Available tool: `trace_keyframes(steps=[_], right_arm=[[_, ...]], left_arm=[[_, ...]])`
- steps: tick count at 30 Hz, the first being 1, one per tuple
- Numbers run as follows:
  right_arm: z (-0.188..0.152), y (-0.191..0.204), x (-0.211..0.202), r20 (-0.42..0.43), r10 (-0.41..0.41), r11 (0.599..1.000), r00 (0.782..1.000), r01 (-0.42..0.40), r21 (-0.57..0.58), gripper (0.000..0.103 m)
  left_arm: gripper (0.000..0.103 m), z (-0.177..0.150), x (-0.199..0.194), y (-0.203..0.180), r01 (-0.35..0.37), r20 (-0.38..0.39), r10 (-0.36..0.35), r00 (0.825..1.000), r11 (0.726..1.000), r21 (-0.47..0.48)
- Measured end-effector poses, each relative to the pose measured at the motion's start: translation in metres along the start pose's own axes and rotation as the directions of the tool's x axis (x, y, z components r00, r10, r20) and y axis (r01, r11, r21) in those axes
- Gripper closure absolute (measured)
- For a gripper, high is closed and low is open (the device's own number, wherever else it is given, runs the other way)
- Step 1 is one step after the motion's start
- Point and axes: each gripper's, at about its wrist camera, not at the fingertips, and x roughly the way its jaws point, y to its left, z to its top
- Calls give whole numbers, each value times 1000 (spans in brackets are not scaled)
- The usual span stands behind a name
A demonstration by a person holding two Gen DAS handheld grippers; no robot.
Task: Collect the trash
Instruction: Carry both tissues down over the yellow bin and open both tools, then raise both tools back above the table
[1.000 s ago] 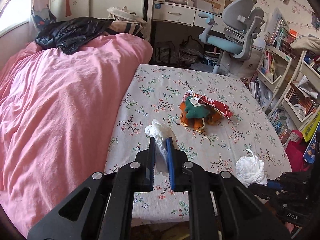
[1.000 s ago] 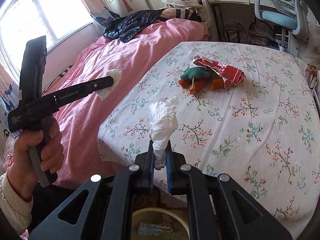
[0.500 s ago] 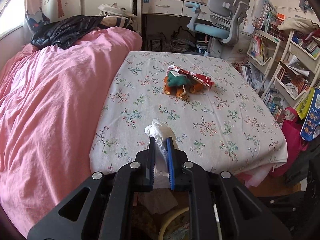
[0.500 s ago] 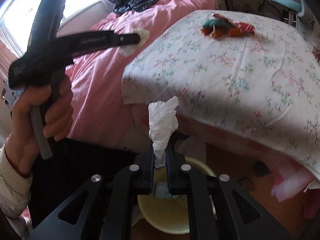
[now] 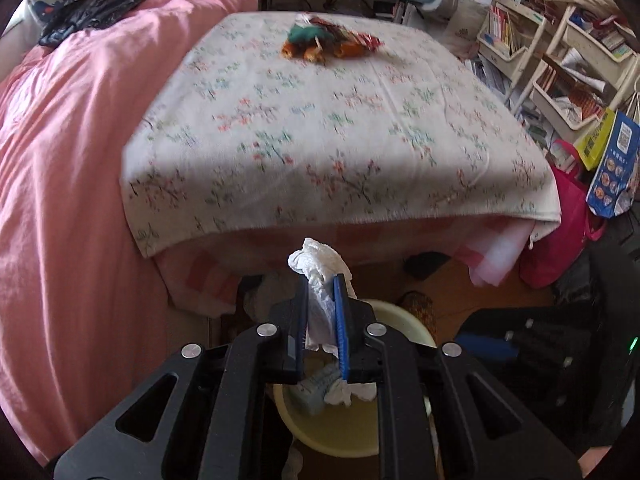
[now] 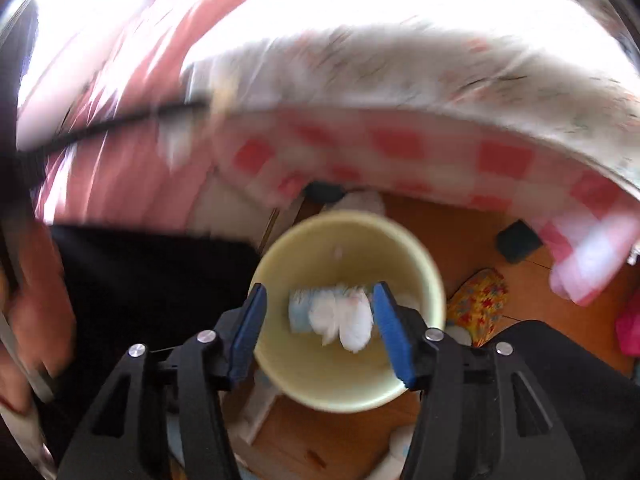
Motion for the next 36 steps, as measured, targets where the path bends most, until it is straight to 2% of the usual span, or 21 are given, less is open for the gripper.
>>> trace_keyframes(steps=[3,5,8,10,12,16,18,20,22,25,27,28,30,31,36], right_arm=[[13,-6,-25,131,-13,999,991,8,36,39],[23,-8,-43,210,-30,999,977,23,35,34],[44,-8,-70,305,-51,999,951,52,2,30],[61,-8,-86,358,-44,998,933,54,-19,25],[77,-4,-98,405,-67,993,912,101,-64,24],[107,-1,-110,484,-92,974,870,179,-137,16],[113,-8,-107,501,-107,969,859,203,-140,14],[123,-21,-99,471,-109,984,875,163,-75,14],[130,-28,-100,470,-81,994,879,107,-29,14],[133,-32,-97,447,-82,996,891,93,-1,14],[133,-34,-95,433,-79,997,898,81,13,14],[133,-34,-94,429,-80,997,900,81,17,14],[132,-35,-93,421,-78,997,903,77,20,14],[132,-34,-92,417,-75,997,906,73,21,14],[132,-25,-88,403,-80,995,912,94,-15,14]], left_arm=[[85,-15,17,-10,34,-104,-30,994,999,29],[64,-17,17,-15,24,-113,-19,993,998,51],[42,-12,3,-13,8,-45,-6,999,999,41],[37,-4,-7,-8,-1,8,1,1000,1000,16],[34,5,-20,0,-34,74,35,997,999,-17],[17,30,-49,14,-82,209,97,973,994,-78],[14,46,-58,21,-93,251,113,961,992,-90],[11,66,-66,29,-117,276,135,952,990,-83],[9,86,-72,37,-147,312,165,936,986,-78],[7,108,-79,51,-189,359,207,910,978,-84],[7,111,-76,64,-214,368,240,898,971,-110],[7,111,-70,71,-225,356,258,898,965,-132],[7,113,-53,85,-260,257,296,920,951,-166],[8,114,-49,90,-258,232,294,927,951,-173],[7,114,-48,87,-284,263,315,912,947,-151]])
